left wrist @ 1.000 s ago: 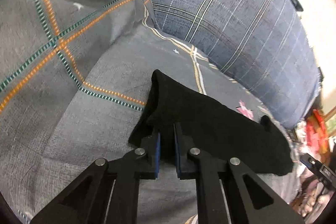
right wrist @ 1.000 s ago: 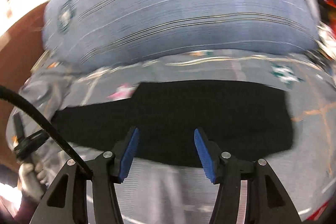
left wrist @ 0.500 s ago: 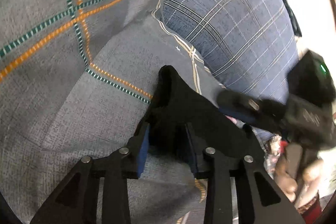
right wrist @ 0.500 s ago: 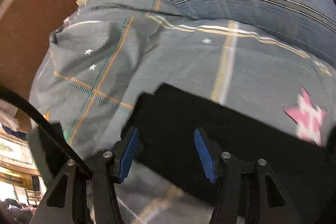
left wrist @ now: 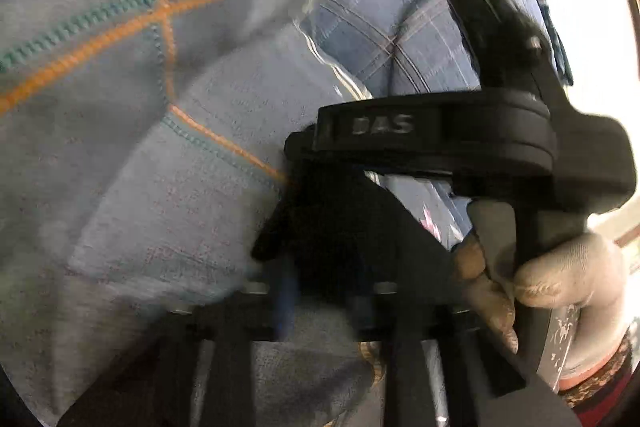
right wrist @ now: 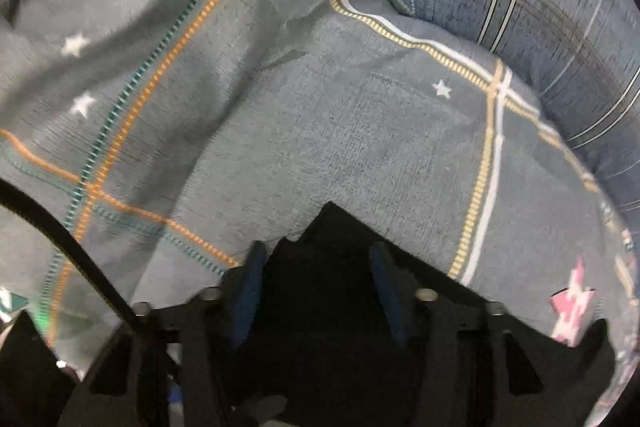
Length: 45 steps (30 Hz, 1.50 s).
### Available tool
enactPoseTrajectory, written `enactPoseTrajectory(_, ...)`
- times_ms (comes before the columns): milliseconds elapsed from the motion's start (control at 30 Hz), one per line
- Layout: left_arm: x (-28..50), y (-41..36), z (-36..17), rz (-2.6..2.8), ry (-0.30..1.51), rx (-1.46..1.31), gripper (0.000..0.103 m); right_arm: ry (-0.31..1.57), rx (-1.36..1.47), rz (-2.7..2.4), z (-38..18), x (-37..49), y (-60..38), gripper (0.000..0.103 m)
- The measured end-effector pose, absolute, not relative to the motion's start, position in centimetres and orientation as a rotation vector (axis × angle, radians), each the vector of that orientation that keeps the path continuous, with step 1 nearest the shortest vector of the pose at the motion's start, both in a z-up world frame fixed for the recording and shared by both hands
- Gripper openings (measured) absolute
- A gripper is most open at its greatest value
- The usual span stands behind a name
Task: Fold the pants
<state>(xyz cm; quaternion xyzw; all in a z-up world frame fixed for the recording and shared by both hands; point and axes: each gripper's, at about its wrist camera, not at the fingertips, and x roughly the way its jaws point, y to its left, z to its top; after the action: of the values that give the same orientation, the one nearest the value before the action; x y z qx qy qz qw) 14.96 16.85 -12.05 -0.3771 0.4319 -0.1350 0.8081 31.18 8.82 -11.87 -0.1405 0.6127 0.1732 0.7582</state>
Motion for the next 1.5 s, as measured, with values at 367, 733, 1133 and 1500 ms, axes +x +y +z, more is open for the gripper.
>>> enactPoseTrajectory(367,13.3,15.2,-9.5,-0.395,0.858,-0.836,0.007,1.208,-0.271,0.424,-8.3,28.1,6.4,0.012)
enactPoseTrajectory(733,13.7,9.9,-4.8,-0.445,0.848,-0.743,0.007,1.114,-0.092,0.423,-3.3,26.5,-1.2,0.012)
enactPoseTrajectory(1133,13.2,11.8,-4.7,-0.297,0.839,-0.64,0.01,1.101,0.098,0.49,-3.4,26.8,-4.2,0.013)
enactPoseTrajectory(1500,14.5,20.3,-9.7,-0.167,0.83,-0.768,0.012,1.219,-0.044,0.404,-9.6,32.1,4.2,0.038)
